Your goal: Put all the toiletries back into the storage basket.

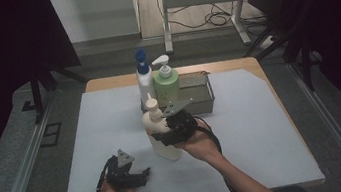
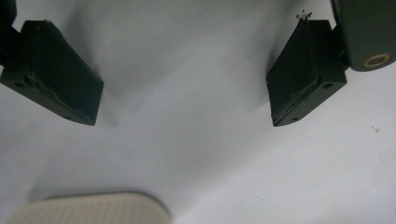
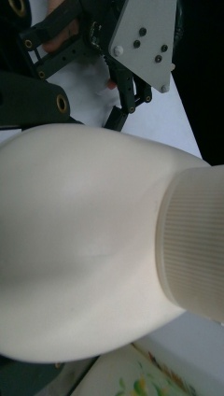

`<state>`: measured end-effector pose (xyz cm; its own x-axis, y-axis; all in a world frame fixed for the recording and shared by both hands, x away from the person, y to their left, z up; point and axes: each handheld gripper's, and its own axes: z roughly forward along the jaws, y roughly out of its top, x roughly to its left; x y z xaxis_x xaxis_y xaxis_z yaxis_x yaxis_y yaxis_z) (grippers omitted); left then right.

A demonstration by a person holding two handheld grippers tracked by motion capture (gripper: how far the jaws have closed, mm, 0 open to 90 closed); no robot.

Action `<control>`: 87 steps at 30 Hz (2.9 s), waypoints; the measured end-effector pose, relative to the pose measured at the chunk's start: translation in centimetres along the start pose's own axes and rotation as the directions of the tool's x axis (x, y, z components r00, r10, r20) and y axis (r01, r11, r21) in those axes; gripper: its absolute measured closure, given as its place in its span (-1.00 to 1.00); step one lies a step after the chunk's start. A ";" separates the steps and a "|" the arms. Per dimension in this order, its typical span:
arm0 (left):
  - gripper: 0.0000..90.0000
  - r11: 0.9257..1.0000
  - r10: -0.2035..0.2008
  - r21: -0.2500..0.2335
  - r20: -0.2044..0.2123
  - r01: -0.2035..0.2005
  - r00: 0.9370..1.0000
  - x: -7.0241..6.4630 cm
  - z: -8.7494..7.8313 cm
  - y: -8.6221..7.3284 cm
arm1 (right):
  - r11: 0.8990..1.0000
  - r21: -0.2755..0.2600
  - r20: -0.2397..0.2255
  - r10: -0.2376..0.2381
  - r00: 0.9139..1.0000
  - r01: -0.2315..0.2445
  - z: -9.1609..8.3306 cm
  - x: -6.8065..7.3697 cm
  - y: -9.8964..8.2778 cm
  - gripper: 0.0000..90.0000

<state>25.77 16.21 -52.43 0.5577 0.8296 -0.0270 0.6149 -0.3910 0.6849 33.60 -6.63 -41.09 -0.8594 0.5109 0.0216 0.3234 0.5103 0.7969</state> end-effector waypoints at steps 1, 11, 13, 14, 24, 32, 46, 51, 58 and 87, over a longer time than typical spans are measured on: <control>-0.77 1.000 0.000 0.000 0.000 0.000 1.000 0.0 0.0 0.0 | 1.000 -0.001 0.002 -0.001 1.000 0.001 -0.2 -0.1 0.0 -0.13; -0.77 1.000 0.001 -0.002 0.000 -0.001 1.000 0.0 0.0 0.0 | 1.000 -0.015 0.030 -0.008 1.000 0.009 -2.7 -0.9 0.5 -0.13; -0.77 1.000 0.001 -0.001 0.000 -0.001 1.000 0.0 0.0 0.0 | 1.000 -0.015 0.035 -0.009 0.999 0.009 -3.1 -1.1 0.5 -0.13; -0.77 1.000 0.001 -0.002 0.000 -0.001 1.000 0.0 0.0 0.0 | 1.000 -0.014 0.037 -0.009 0.999 0.010 -3.4 -1.2 0.5 -0.13; -0.77 1.000 0.001 -0.001 0.001 -0.001 1.000 0.0 0.0 0.0 | 1.000 -0.013 0.056 0.004 0.998 -0.003 -5.4 -2.4 0.3 -0.13; -0.77 1.000 0.001 -0.002 0.000 -0.001 1.000 0.0 0.0 0.0 | 0.999 -0.017 0.068 0.030 0.997 -0.029 -6.6 -3.7 -0.2 -0.13; -0.77 1.000 0.000 -0.002 0.000 0.000 1.000 0.0 0.0 0.0 | 0.998 -0.033 0.123 0.066 0.990 -0.062 -9.1 -6.0 -0.1 -0.13; -0.77 1.000 0.000 -0.002 0.000 0.000 1.000 0.0 0.0 0.0 | 0.997 -0.034 0.146 0.075 0.986 -0.071 -9.9 -7.0 0.1 -0.13; -0.77 1.000 0.000 -0.002 0.001 0.000 1.000 0.0 0.0 0.0 | 0.996 -0.040 0.177 0.092 0.980 -0.086 -10.7 -8.2 0.6 -0.13; -0.77 1.000 0.000 -0.002 0.000 0.000 1.000 0.0 0.0 0.0 | 0.984 -0.096 0.281 0.171 0.944 -0.150 -10.9 -12.4 3.0 -0.12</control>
<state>25.77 16.21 -52.45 0.5581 0.8293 -0.0271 0.6135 -0.3905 0.6864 40.97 -18.96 -32.40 -0.6450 0.7640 -0.0131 0.4089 0.3596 0.8388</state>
